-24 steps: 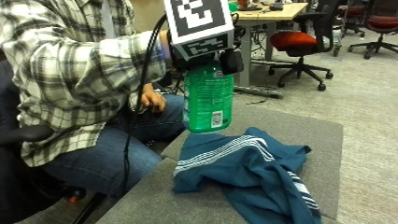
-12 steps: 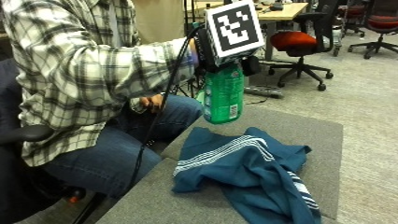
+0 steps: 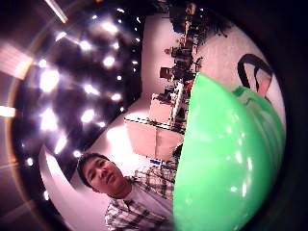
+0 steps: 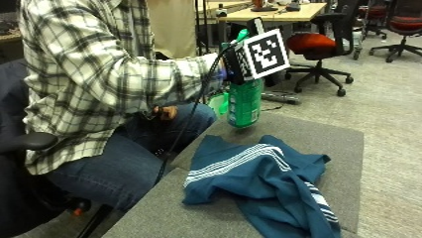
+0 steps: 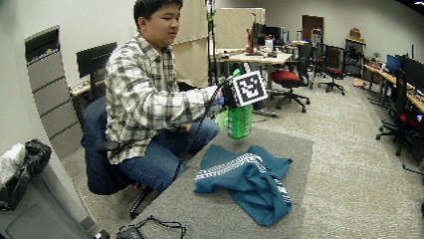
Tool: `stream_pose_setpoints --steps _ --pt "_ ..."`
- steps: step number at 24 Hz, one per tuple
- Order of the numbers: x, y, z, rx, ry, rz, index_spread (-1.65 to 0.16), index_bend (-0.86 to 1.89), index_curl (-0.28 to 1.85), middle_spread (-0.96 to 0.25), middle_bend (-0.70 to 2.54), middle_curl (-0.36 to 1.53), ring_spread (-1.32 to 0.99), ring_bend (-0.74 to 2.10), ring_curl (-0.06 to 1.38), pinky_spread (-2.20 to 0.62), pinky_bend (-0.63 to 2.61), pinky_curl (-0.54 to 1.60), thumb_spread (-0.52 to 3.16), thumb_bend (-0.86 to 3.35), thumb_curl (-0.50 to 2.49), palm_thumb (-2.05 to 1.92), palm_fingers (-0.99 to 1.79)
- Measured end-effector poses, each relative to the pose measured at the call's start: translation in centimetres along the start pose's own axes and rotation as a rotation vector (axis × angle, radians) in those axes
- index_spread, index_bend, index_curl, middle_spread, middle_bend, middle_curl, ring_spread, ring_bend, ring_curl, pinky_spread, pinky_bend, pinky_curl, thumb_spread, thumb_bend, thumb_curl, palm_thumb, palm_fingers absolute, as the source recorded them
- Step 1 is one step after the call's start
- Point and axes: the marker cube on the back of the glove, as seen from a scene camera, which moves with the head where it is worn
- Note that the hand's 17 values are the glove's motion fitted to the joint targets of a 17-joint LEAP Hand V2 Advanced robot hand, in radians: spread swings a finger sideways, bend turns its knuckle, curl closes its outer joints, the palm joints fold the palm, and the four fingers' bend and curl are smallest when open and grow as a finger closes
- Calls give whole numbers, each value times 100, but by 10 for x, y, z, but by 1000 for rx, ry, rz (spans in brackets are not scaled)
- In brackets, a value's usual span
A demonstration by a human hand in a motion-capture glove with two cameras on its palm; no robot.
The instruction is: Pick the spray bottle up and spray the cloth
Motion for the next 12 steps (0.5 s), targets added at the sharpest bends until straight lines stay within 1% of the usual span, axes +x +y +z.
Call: stream_pose_setpoints --steps 5,12 --pt "13 -5 24 1 -19 -13 -21 36 60 -10 55 52 -21 54 49 -16 36 38 4 -2 78 108 130" --pt "26 -13 35 18 -49 -29 -21 36 60 -10 55 52 -21 54 49 -15 35 38 5 -2 79 108 129"
